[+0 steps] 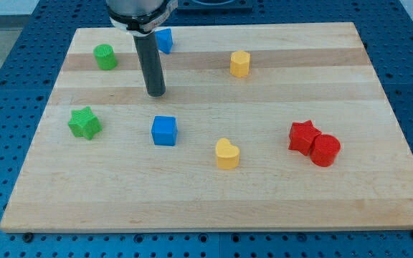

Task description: Push the green circle slightly to the bottom left of the blue triangle

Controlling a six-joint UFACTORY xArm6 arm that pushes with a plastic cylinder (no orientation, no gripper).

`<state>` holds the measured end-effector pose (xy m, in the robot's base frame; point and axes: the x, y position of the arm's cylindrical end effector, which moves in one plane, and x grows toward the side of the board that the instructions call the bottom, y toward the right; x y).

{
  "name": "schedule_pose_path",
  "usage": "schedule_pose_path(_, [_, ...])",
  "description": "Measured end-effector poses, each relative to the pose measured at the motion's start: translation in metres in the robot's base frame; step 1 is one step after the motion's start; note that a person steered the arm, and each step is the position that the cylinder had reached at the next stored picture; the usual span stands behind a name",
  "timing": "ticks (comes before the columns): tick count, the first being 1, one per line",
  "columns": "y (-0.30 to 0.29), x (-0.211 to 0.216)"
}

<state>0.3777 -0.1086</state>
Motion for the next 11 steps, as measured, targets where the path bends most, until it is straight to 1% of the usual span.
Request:
schedule_pose_path(1, [0.0,-0.002])
schedule_pose_path(2, [-0.001,-0.024])
schedule_pose_path(3, [-0.006,-0.055])
schedule_pose_path(4, [-0.029,-0.104])
schedule_pose_path(6, [-0.094,-0.129])
schedule_pose_path(9, [-0.142,-0.127])
schedule_pose_path(10, [-0.132,-0.063])
schedule_pose_path(11, [-0.131,-0.06])
